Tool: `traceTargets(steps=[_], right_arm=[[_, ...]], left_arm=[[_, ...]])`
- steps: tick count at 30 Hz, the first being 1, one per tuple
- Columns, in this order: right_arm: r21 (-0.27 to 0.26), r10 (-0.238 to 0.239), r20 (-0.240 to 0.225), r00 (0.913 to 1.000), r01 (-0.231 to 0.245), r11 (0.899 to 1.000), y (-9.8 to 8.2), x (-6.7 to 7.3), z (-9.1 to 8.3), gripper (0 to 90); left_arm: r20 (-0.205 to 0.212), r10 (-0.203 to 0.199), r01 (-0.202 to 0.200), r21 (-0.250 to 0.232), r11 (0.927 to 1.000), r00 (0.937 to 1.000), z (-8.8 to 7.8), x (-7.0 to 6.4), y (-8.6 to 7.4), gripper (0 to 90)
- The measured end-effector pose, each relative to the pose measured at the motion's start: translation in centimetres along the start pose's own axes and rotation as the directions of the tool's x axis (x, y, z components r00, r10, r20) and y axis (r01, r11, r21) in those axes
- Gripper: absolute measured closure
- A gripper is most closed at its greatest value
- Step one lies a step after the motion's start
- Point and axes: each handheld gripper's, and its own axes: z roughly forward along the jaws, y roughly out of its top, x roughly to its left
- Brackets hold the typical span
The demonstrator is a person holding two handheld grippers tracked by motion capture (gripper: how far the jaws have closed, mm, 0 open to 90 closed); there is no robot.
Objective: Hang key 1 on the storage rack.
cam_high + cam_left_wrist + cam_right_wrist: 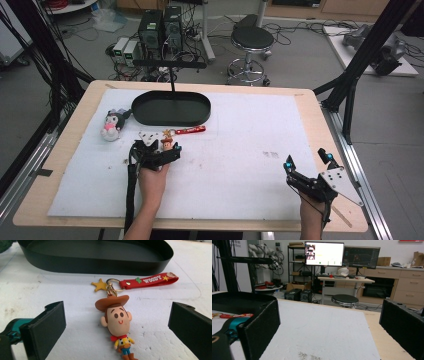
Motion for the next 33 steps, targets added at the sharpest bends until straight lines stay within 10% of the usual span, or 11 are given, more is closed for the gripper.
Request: traceTargets(steps=[24, 28, 33], right_arm=[[0.01, 0.013, 0.001, 0.9999, -0.013, 1.0, -0.1, 0.1, 0.2, 2.5], [0.008, 0.005, 0.001, 1.0, -0.005, 1.0, -0.2, 0.0, 0.2, 2.5], [0.007, 0.018, 0.009, 0.9998, -0.019, 1.0, -0.2, -0.3, 0.0, 2.5]], left_arm=[[-0.039, 0.001, 0.002, 0.083, 0.9966, 0.9992, 1.5, -0.2, -0.3, 13.8], [-0.097, 0.101, -0.082, 0.187, 0.979, 0.9901, 2.4, -1.3, -0.1, 13.2], [-0.101, 0.069, -0.049, 0.191, 0.9804, 0.9925, 2.5, -1.1, 0.0, 13.2]])
